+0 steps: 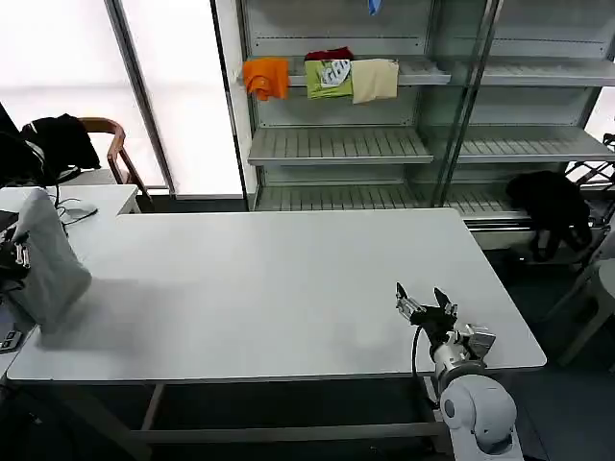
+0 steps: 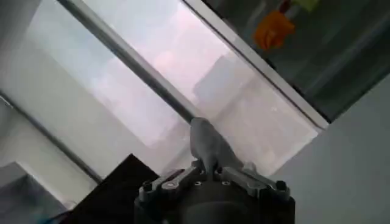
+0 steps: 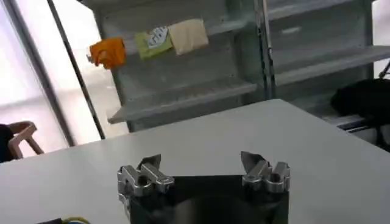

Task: Fold and organize the clothes.

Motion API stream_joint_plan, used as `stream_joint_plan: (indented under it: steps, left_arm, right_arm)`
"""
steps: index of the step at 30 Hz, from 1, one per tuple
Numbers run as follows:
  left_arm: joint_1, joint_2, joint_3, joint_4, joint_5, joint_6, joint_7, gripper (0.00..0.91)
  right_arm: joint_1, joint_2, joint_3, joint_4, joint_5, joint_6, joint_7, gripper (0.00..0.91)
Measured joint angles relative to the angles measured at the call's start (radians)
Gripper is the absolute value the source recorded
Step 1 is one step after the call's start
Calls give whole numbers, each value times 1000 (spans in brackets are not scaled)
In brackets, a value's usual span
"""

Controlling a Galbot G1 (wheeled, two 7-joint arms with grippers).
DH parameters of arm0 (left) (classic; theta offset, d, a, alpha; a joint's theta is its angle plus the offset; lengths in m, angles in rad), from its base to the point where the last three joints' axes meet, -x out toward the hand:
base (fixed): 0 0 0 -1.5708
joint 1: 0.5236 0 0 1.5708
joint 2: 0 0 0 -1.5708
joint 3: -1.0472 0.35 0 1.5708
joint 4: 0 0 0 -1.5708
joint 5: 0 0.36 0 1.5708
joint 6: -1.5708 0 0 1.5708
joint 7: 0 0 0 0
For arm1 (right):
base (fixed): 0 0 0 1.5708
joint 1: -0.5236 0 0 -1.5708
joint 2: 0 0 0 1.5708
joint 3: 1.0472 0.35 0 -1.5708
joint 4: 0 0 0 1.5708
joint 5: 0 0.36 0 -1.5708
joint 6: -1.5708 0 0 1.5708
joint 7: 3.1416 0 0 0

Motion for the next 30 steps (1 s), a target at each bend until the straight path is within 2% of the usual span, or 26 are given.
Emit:
stream_joint_plan:
  steps: [4, 10, 14, 22, 30]
  left_arm:
    - [29, -32, 34, -50, 96, -25, 10, 30]
    - [108, -175, 144, -90, 237, -73, -6, 30]
    - [128, -248, 238, -132, 274, -59, -20, 30]
    - [63, -290, 405, -210, 120, 65, -90, 30]
    - [-32, -336, 579, -152, -49, 103, -209, 30]
  right_arm:
    - [-15, -4, 13, 0, 6, 10, -6, 907]
    - [-43, -19, 36, -2, 19, 19, -8, 907]
    - [-59, -33, 53, 6, 32, 19, -8, 907]
    - [-86, -55, 79, 24, 51, 22, -9, 907]
    - [-97, -58, 87, 41, 51, 14, -6, 907]
